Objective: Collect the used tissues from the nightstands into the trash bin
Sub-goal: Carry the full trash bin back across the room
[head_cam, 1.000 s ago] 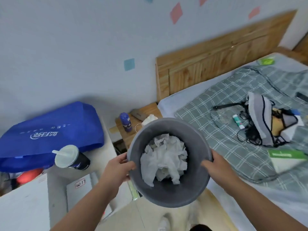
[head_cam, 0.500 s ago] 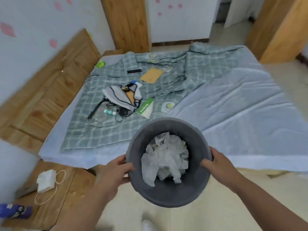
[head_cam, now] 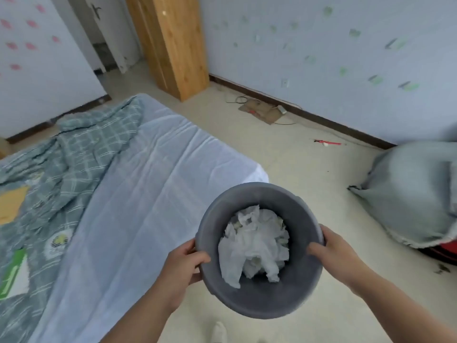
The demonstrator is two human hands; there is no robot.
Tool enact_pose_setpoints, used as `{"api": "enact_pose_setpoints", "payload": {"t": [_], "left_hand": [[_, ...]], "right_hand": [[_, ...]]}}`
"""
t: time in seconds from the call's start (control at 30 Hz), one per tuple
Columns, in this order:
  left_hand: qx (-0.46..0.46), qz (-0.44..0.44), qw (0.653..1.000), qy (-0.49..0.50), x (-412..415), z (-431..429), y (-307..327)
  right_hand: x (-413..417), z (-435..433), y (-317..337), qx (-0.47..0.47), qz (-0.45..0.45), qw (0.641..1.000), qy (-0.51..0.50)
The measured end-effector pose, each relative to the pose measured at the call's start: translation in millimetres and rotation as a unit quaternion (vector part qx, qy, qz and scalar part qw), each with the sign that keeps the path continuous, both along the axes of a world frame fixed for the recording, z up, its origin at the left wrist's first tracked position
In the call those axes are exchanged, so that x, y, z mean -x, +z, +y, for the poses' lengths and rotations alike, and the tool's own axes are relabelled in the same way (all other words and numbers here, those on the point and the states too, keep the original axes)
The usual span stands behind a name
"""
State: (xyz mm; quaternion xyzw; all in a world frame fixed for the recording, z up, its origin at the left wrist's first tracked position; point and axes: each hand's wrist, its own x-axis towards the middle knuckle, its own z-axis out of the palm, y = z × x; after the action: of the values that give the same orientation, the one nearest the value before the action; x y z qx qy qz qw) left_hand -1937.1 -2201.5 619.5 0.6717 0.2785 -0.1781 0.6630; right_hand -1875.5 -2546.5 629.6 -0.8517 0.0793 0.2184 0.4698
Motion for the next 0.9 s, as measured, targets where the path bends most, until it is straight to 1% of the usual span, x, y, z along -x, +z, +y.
{"api": "enact_pose_setpoints", "payload": {"t": [0.23, 0.37, 0.5, 0.6, 0.77, 0.9], "left_hand": [[0.0, 0.007, 0.995, -0.096, -115, -54, -17], [0.004, 0.01, 0.991, -0.132, -189, -66, -34], [0.01, 0.008, 0.987, -0.161, -266, -71, -37], [0.009, -0.001, 0.982, -0.189, -324, -86, -25], [0.011, -0.012, 0.967, -0.256, -417, -151, -13], [0.011, 0.006, 0.954, -0.3, -479, -219, -21]], "right_hand": [[-40, -60, -18, 0.002, 0.029, 0.995, -0.095], [-94, -72, -29, 0.012, 0.046, 0.99, -0.132], [-153, -73, -26, 0.028, 0.032, 0.989, -0.145], [-189, -86, -19, 0.028, 0.01, 0.984, -0.178], [-231, -138, -17, 0.014, -0.011, 0.963, -0.268], [-271, -188, -38, -0.019, 0.006, 0.947, -0.321]]}}
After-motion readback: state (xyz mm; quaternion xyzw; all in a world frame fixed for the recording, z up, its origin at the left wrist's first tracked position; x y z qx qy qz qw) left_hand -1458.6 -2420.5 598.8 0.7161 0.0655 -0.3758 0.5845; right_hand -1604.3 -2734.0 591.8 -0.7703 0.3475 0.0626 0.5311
